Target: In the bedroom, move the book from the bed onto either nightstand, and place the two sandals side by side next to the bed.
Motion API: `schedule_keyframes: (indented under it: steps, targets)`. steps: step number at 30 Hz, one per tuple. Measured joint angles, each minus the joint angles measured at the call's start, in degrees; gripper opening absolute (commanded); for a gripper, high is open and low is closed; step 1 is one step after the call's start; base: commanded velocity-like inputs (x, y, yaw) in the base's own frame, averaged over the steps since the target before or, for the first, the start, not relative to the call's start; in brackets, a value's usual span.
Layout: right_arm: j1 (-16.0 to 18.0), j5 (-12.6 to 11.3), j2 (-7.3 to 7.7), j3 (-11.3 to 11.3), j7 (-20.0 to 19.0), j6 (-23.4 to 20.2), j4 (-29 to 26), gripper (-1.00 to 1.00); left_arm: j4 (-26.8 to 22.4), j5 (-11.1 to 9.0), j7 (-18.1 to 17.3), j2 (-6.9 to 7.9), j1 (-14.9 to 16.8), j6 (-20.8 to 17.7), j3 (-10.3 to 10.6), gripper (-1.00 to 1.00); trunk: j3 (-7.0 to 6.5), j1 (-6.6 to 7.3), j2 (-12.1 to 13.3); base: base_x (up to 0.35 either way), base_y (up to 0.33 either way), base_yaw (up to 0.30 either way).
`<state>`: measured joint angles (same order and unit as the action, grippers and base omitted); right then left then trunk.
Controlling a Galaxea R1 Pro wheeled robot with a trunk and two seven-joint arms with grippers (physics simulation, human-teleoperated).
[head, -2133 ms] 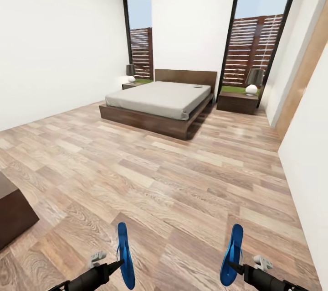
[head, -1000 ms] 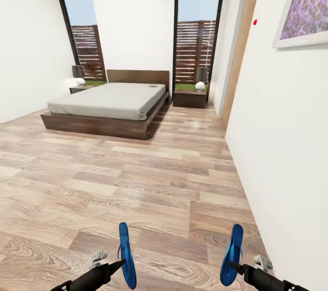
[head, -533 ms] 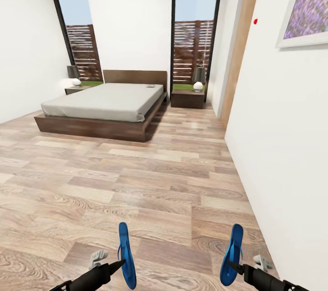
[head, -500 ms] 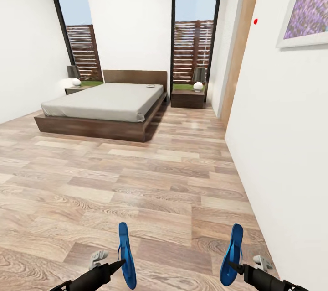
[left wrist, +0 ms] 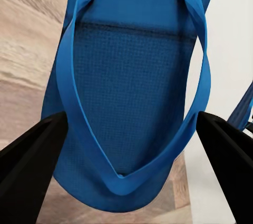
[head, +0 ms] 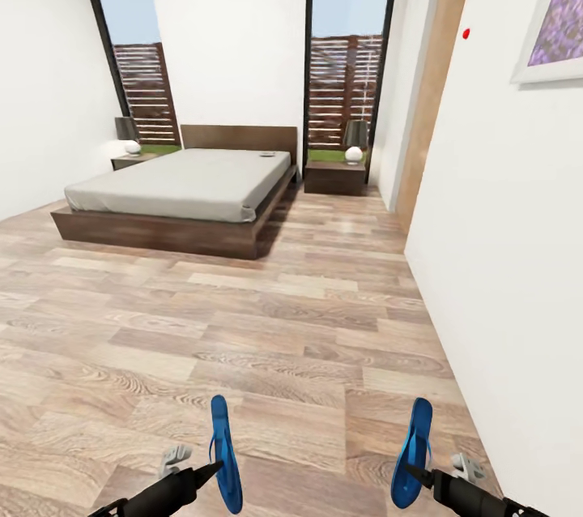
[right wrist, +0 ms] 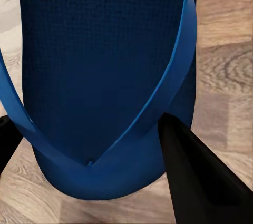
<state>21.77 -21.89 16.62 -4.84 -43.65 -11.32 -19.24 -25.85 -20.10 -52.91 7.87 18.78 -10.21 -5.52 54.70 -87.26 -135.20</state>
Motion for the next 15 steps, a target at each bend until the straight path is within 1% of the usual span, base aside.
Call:
schedule_keyframes:
  steps: [11, 15]
  targets:
    - [0.0, 0.0, 0.00, 0.0, 0.0, 0.0, 0.0, -1.00, 0.0, 0.0, 0.0, 0.01, 0.0, 0.0, 0.0, -1.00, 0.00, 0.00, 0.0, 0.328, 0.000, 0.000]
    - [0.0, 0.0, 0.00, 0.0, 0.0, 0.0, 0.0, -1.00, 0.0, 0.0, 0.0, 0.04, 0.0, 0.0, 0.0, -1.00, 0.00, 0.00, 0.0, 0.328, 0.000, -0.041]
